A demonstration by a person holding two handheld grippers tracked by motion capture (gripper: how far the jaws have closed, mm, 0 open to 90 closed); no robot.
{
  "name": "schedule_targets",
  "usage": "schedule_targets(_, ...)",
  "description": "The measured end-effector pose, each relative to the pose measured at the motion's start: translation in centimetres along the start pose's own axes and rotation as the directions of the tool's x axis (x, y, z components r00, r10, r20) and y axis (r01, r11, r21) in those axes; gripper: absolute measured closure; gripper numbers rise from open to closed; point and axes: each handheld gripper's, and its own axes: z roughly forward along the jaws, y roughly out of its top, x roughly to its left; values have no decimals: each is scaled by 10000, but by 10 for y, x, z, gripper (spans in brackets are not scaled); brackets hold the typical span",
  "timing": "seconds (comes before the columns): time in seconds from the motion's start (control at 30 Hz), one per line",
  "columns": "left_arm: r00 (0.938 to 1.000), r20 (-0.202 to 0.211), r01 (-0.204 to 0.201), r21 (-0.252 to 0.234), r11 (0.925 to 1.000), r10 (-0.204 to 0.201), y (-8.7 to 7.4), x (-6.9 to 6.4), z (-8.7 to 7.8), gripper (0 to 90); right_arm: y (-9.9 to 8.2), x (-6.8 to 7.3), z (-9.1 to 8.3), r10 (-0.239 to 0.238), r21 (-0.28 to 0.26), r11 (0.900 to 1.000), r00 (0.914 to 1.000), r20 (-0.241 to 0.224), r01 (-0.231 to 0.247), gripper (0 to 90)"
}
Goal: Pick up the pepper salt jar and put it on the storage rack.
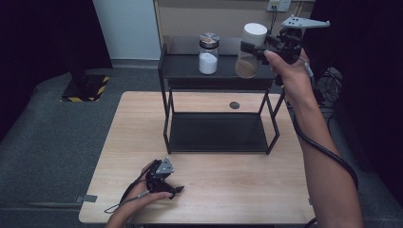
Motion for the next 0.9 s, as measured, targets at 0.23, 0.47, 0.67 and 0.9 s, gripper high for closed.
schedule_targets(0.23,10000,13,-52,41,10000,52,1,0,0,0,-2,-5,4,86,75,9999,9998,182,-87,362)
schedule_targets(0.47,10000,16,-53,43,10000,53,1,0,0,0,-4,-8,8,91,111,9999,9991,407,-95,362)
schedule_targets(0.67,10000,12,-54,43,10000,54,1,0,0,0,-4,-9,14,45,274,9996,9988,481,-58,362)
schedule_targets(0.9,10000,11,-54,44,10000,54,1,0,0,0,-8,-12,20,123,318,9994,9990,431,-137,362)
